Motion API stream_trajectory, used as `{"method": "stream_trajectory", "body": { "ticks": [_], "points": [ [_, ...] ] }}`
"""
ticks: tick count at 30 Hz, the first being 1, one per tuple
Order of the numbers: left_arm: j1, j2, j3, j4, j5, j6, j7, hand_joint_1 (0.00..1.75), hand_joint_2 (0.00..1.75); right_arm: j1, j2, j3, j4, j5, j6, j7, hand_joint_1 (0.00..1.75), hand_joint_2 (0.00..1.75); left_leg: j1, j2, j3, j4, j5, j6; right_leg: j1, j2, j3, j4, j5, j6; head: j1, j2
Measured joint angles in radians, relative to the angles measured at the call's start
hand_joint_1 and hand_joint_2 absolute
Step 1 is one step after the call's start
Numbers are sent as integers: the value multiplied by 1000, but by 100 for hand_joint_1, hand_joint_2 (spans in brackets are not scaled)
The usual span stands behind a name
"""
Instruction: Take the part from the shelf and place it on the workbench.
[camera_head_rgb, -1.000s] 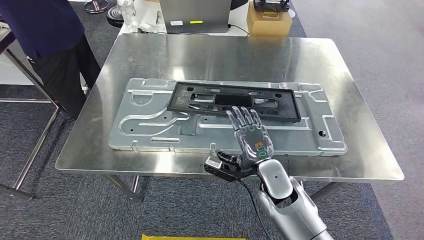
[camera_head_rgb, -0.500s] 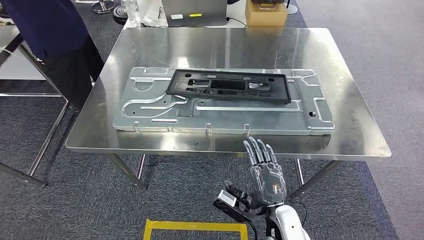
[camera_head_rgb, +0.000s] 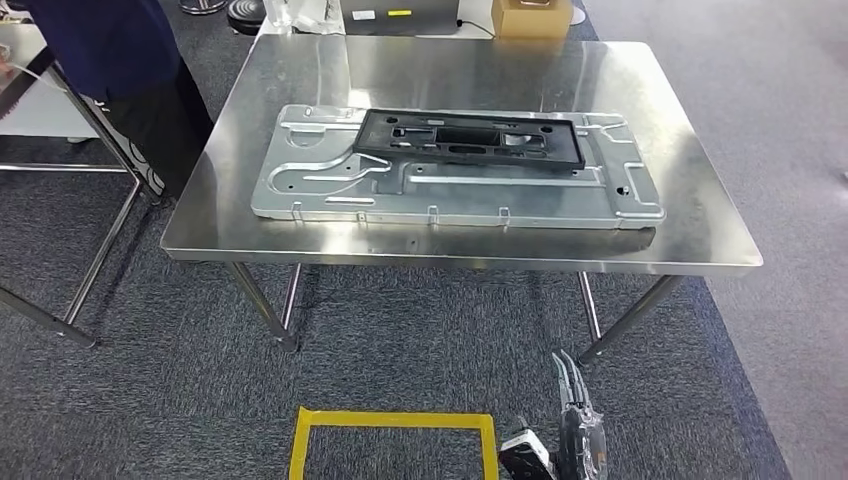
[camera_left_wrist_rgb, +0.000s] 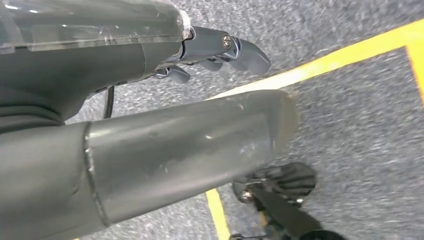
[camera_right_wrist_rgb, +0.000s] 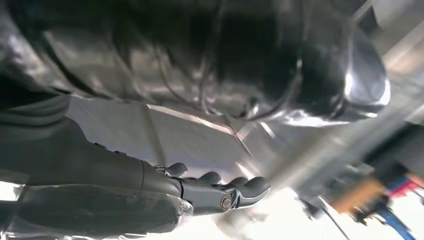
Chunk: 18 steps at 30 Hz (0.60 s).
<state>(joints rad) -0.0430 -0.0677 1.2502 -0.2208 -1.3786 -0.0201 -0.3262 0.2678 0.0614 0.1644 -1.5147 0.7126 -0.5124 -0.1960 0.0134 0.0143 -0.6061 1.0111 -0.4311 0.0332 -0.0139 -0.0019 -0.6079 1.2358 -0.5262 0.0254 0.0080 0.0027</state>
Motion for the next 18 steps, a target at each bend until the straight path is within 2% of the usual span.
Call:
{"method": "stream_trajectory", "body": {
  "ticks": [1,2,3,4,6,7,8,10,11,12,13,14,15,16,17,18],
  "points": [
    [0,-3,6,0,1,3,0,0,0,12,18,-46,43,-24,23,-49,0,0,-2,-2,-11,6,6,-4,2,0,66,-78,0,-5,0,0],
    [0,-6,12,0,2,6,0,0,0,22,37,-96,90,-39,49,-95,0,0,-3,-3,-19,11,11,-9,4,0,123,-155,-17,-11,0,0],
    [1,-8,17,-1,1,11,1,0,0,28,55,-148,134,-41,73,-129,0,0,-4,-4,-23,13,18,-15,7,-1,163,-213,-36,-16,0,0],
    [3,-10,21,-1,0,18,2,0,0,31,72,-198,179,-29,94,-147,0,0,-5,-5,-25,13,26,-23,11,-1,182,-247,-50,-21,0,0],
    [5,-10,29,-1,-3,33,1,0,0,19,96,-304,298,18,125,-159,0,0,0,-6,-30,12,35,-37,11,-6,177,-262,-38,-34,0,0],
    [5,-10,33,-1,-4,40,-2,0,0,6,105,-364,376,48,136,-161,0,0,2,-8,-38,25,18,-42,9,-10,170,-265,-28,-42,0,0],
    [6,-10,36,-1,-5,46,-4,0,0,-10,110,-425,462,76,143,-161,0,0,4,-9,-50,56,-17,-47,6,-17,161,-268,-17,-49,0,0],
    [8,-9,40,0,-7,54,-9,0,0,-38,118,-543,627,118,150,-161,0,0,6,-10,-85,170,-112,-55,7,-32,142,-267,-2,-56,0,0],
    [10,-8,42,0,-7,56,-10,0,0,-48,120,-591,694,130,150,-162,0,0,6,-9,-99,232,-142,-59,9,-41,132,-266,4,-56,0,0],
    [11,-6,44,-1,-8,57,-11,0,0,-58,123,-630,750,138,149,-164,0,0,7,-9,-104,274,-149,-62,9,-49,121,-262,9,-56,0,0],
    [13,-6,46,-1,-9,59,-12,0,0,-69,125,-662,797,145,148,-165,0,0,7,-8,-91,283,-135,-63,10,-57,112,-258,13,-54,0,0],
    [14,-4,47,-1,-10,61,-13,0,0,-82,128,-691,841,153,149,-162,0,0,7,-5,-59,254,-111,-63,10,-64,103,-253,16,-53,0,0],
    [14,-4,48,-1,-12,64,-15,0,0,-96,130,-720,883,161,155,-149,0,0,6,6,-10,192,-87,-60,10,-71,98,-247,17,-51,0,0],
    [12,-3,49,-1,-13,68,-18,0,0,-109,133,-748,921,168,166,-128,0,0,4,26,44,117,-76,-56,12,-78,93,-241,17,-48,0,0],
    [9,-2,51,-1,-14,72,-21,0,0,-122,134,-777,959,170,182,-99,0,0,0,42,83,57,-74,-50,14,-86,90,-236,16,-44,0,0],
    [6,-2,52,-1,-14,75,-24,0,0,-136,135,-807,996,169,201,-65,0,0,-4,55,106,16,-79,-42,16,-95,89,-231,17,-39,0,0]
  ]
}}
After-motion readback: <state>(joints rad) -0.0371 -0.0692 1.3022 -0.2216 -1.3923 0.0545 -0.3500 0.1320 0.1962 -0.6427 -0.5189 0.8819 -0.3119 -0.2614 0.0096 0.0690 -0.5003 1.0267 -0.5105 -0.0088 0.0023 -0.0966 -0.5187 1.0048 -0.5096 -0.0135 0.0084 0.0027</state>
